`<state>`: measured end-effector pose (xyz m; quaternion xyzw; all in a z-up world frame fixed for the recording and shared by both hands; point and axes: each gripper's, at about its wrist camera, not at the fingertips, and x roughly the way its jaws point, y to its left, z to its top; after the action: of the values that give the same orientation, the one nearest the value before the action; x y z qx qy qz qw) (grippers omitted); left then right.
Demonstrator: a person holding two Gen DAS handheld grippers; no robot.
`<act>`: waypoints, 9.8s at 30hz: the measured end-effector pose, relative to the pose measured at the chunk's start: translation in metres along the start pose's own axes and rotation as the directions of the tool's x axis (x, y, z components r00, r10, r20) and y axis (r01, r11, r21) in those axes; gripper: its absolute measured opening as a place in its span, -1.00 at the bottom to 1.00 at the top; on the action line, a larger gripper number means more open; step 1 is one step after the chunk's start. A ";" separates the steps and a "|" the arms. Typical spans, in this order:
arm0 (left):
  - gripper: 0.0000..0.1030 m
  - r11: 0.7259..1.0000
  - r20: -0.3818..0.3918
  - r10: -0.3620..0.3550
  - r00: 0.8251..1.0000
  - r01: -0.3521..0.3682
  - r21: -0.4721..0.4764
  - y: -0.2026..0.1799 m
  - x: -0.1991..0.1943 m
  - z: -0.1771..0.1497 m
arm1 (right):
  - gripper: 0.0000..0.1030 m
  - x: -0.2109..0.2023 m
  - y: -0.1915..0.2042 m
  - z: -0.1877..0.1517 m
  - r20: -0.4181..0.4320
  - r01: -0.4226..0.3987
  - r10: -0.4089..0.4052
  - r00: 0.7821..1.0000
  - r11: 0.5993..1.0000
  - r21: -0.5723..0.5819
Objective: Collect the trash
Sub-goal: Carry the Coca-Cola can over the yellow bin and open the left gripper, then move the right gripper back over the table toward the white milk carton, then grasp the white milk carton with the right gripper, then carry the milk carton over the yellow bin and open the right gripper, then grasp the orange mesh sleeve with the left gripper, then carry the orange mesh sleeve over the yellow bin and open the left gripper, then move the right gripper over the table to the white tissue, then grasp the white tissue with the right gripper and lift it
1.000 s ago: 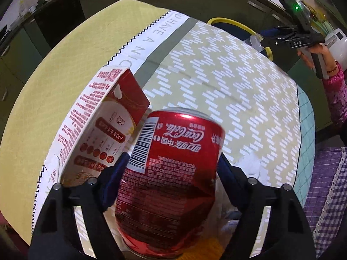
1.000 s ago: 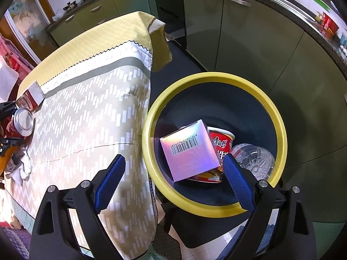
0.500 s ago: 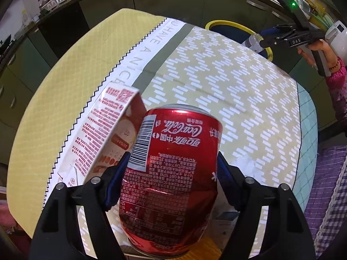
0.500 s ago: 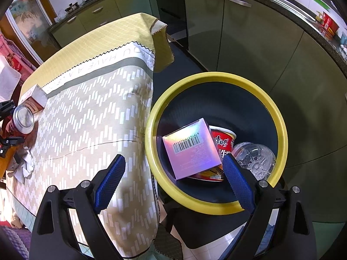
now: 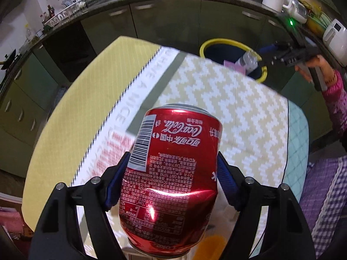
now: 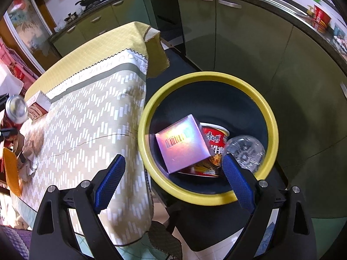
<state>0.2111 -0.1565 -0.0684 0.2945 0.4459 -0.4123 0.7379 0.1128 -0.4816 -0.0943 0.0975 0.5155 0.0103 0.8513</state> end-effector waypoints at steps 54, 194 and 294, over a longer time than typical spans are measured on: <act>0.67 0.950 0.320 0.075 0.944 0.029 -0.310 -0.042 -0.088 0.048 | 0.74 -0.067 0.010 -0.043 0.132 -0.093 0.097 0.987 0.995 -0.036; -0.70 0.886 0.108 0.225 0.968 -0.158 -0.437 -0.066 -0.078 -0.156 | 0.25 -0.003 0.012 -0.023 0.063 -0.098 0.098 0.993 0.995 -0.008; 0.63 0.675 0.300 0.523 0.798 -0.173 -0.717 -0.037 -0.177 -0.165 | -0.85 0.052 0.313 -0.053 -0.261 -0.433 0.370 0.892 0.527 -0.731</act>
<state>0.0641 0.0192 0.0179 -0.0145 0.2954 -0.1338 0.9458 0.1163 -0.1599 -0.1082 -0.1615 0.4546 0.4289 0.7637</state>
